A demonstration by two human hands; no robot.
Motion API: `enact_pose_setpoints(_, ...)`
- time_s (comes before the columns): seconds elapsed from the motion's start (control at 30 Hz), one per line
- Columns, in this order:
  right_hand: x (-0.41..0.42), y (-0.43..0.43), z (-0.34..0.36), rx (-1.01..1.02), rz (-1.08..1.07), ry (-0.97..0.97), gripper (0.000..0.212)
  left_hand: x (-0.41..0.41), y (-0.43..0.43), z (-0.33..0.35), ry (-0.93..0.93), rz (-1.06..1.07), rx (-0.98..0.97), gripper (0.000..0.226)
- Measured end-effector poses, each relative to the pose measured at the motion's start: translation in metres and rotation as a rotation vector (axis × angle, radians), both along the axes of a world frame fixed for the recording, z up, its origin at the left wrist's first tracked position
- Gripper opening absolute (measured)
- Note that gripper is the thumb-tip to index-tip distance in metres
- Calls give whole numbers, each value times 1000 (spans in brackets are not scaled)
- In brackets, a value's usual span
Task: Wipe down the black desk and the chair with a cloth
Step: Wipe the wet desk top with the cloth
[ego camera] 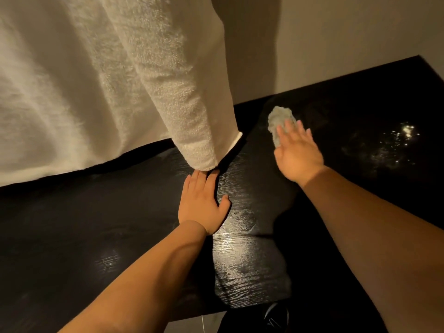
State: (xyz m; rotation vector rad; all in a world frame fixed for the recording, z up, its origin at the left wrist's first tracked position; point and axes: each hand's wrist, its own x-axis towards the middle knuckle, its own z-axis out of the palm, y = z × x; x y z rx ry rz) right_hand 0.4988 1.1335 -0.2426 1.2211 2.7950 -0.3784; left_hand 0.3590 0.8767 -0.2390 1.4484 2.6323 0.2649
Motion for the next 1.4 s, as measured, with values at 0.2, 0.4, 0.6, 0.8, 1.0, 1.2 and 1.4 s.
enact_pose_setpoints(0.2,21,-80,6,-7,378,70,70,6,2,3,-14,9,3,65)
enact_pose_setpoints(0.4,38,-17,1,-3,321,21,68,22,36,3,-85,-54,29,65)
enact_pose_setpoints(0.6,17,2,1,-19,74,32,67,35,92,-8,-67,-58,-36,69)
enact_pose_setpoints(0.8,17,12,-6,-24,444,19,72,37,94,-7,-48,-31,-48,71)
enact_pose_setpoints(1.0,-30,52,2,1,69,61,64,35,97,-2,-93,-22,-104,73)
enact_pose_setpoints(1.2,-34,32,9,-127,435,23,79,35,98,0,-99,-18,-96,76)
enact_pose_setpoints(1.4,-59,94,3,-46,210,7,68,36,100,2,-106,-3,-86,75)
